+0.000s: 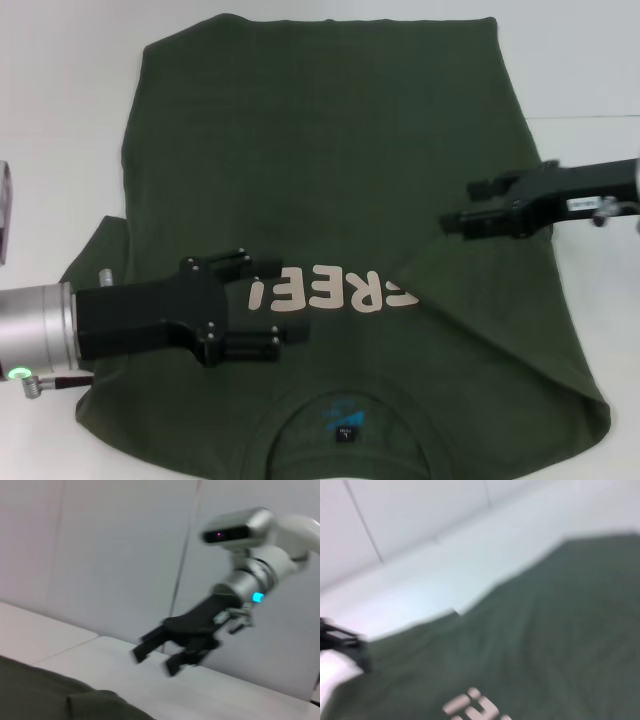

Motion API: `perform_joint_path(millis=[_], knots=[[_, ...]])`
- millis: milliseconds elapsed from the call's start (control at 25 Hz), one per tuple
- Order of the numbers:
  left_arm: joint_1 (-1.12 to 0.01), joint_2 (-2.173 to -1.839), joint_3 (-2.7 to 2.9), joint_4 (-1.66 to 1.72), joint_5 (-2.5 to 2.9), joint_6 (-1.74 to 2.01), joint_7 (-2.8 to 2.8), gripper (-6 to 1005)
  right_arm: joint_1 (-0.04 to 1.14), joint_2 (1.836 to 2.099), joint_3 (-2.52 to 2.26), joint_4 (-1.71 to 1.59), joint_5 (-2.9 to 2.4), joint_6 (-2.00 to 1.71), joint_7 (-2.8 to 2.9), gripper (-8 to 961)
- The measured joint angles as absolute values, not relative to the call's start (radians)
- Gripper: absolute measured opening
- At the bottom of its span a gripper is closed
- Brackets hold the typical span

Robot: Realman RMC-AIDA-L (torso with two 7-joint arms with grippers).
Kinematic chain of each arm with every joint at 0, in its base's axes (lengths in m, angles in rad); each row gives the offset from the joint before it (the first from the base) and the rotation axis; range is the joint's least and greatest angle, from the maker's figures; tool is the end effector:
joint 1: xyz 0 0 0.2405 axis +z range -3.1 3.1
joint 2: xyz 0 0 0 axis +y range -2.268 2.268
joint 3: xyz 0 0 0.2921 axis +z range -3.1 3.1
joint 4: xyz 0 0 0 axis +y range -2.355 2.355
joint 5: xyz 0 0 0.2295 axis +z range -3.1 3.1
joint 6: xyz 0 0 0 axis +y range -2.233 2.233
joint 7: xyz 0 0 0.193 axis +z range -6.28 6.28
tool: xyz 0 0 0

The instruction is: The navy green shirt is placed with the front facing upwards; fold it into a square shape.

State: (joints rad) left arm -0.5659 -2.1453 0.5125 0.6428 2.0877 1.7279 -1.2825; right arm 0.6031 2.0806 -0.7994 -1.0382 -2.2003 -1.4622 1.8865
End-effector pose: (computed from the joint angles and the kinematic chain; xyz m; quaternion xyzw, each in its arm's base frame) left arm -0.2514 0.3564 -0.0716 -0.9326 -0.1725 -0.3060 0.0832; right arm 0.2453 0.4381 -0.0123 -0.9360 0.2717 0.1198 0.1891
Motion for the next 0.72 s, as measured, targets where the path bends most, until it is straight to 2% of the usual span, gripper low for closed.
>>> perform_joint_path(millis=[200,360,480,720], knots=[[-0.566,-2.141,0.462,0.643,2.088,1.718,-1.323,880,0.511,2.076,-0.750,-1.029,-2.060,-1.587,1.645,728],[-0.558,-2.136,0.431,0.652,2.088,1.716,-1.372,879,0.445,2.086,-0.744,-1.010,-2.006,-1.694,1.470,876],[-0.546,-2.129,0.416,0.675,2.089,1.696,-1.441,879,0.415,2.086,-0.742,-0.944,-1.953,-1.778,1.342,944],[-0.493,-2.127,0.407,0.805,2.101,1.636,-1.638,878,0.393,2.086,-0.748,-0.879,-1.950,-1.841,1.200,945]])
